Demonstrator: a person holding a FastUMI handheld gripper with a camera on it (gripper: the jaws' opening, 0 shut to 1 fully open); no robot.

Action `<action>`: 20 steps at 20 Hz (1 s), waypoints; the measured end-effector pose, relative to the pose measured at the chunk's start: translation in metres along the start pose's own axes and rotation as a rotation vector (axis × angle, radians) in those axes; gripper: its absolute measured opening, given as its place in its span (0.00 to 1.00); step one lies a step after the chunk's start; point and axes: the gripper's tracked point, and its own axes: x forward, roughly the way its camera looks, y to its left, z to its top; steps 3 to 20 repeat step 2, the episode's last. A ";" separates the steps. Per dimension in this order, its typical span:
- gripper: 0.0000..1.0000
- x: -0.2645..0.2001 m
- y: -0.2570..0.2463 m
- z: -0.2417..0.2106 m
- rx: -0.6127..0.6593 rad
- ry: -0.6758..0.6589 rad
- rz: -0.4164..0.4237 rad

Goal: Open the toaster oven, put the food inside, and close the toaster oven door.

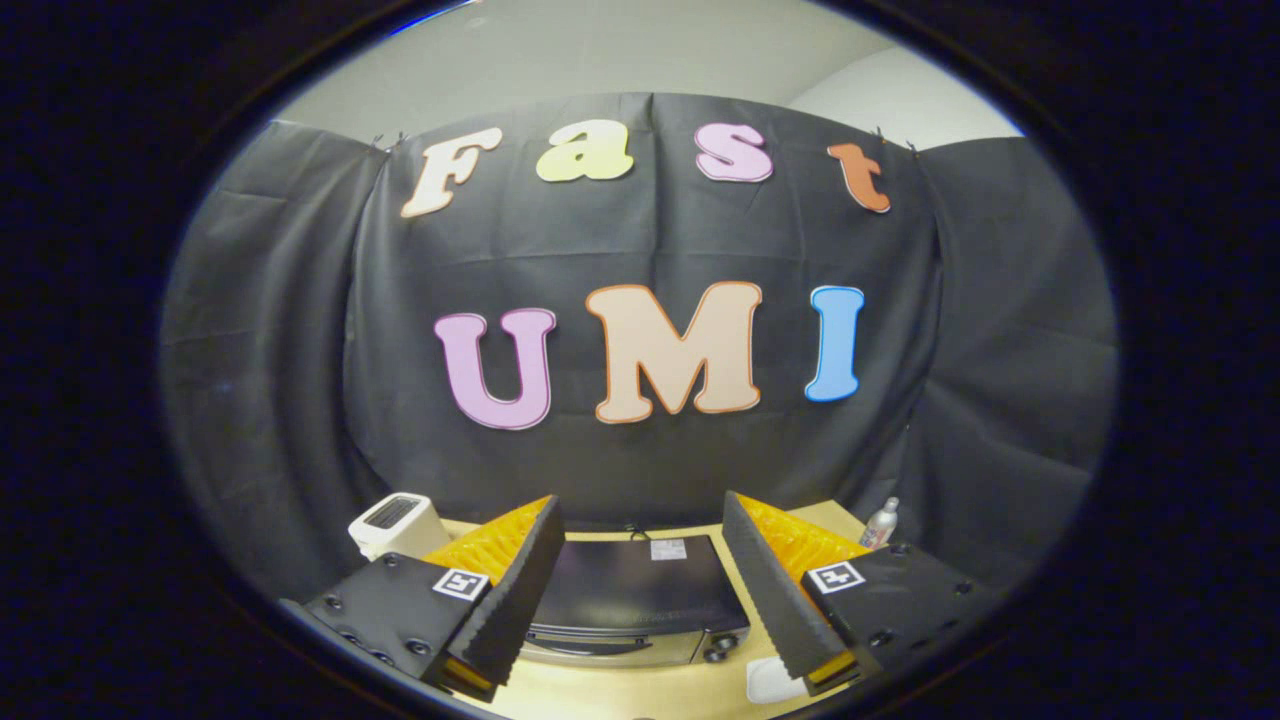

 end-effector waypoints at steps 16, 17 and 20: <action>0.99 -0.002 -0.003 0.015 0.000 -0.025 -0.006; 0.99 -0.002 -0.003 0.015 0.000 -0.025 -0.006; 0.99 -0.002 -0.003 0.015 0.000 -0.025 -0.006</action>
